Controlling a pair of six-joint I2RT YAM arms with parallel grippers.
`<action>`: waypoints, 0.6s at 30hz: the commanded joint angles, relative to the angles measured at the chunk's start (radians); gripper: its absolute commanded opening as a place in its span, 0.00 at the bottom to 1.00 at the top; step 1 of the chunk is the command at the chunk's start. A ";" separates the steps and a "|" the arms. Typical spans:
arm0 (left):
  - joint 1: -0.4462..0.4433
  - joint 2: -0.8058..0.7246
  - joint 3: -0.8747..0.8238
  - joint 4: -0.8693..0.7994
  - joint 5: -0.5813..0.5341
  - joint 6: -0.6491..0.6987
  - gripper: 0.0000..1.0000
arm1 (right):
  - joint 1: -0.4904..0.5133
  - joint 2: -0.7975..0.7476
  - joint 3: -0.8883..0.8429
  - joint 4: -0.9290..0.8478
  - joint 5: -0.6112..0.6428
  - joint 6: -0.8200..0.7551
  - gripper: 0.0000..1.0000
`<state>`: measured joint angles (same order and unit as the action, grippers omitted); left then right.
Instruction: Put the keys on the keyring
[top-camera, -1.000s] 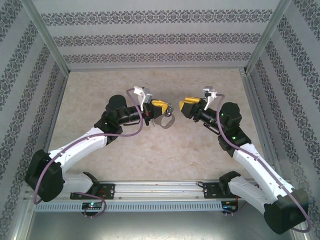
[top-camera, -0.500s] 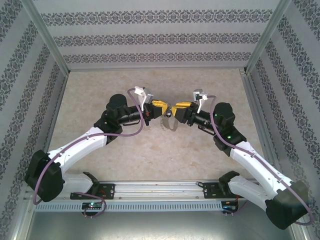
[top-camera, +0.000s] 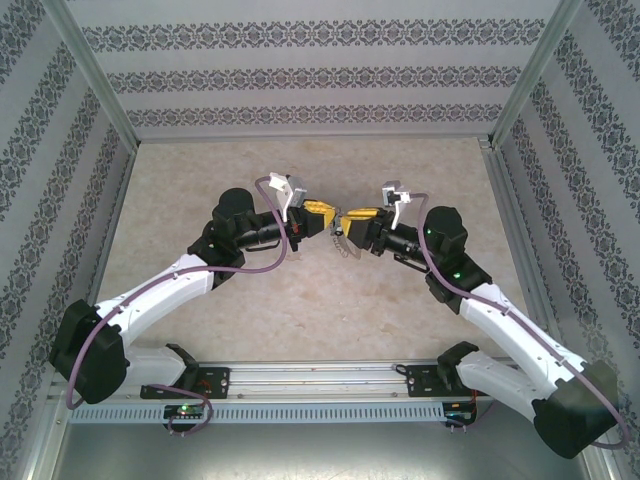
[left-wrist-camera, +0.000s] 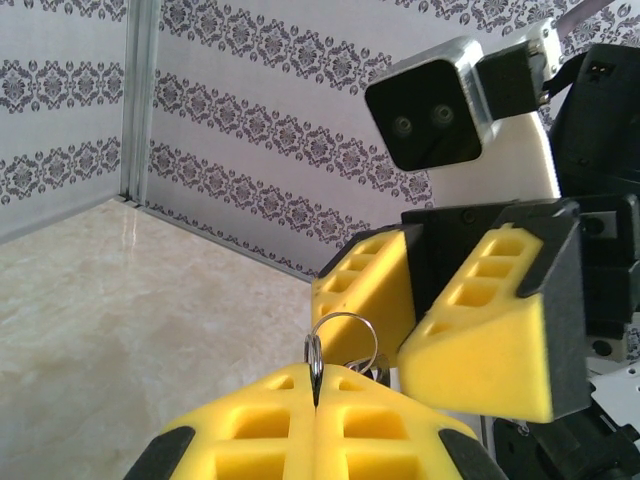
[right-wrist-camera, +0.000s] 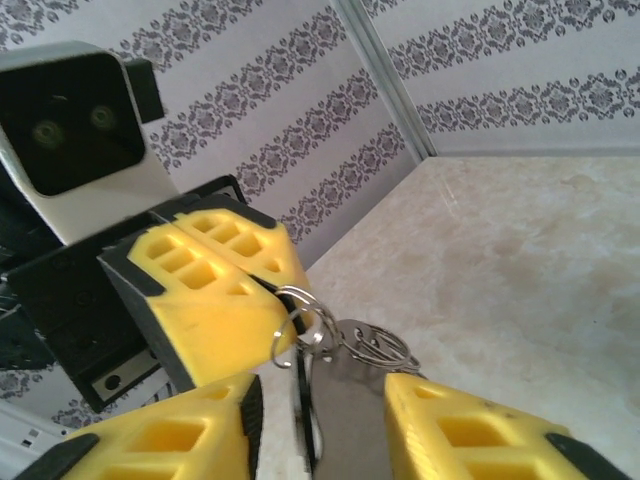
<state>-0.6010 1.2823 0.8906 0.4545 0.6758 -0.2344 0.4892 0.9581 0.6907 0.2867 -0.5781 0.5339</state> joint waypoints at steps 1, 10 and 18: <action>-0.003 -0.032 0.034 0.000 -0.001 0.025 0.00 | 0.012 0.009 0.022 0.001 -0.009 -0.023 0.32; -0.003 -0.025 0.027 -0.016 0.017 0.033 0.00 | 0.014 0.000 0.056 -0.030 0.013 -0.043 0.02; -0.003 -0.031 0.016 -0.030 0.015 0.041 0.00 | 0.002 -0.014 0.114 -0.114 -0.005 -0.079 0.00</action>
<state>-0.6003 1.2812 0.8906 0.4320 0.6727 -0.2157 0.4950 0.9661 0.7452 0.2016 -0.5747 0.4965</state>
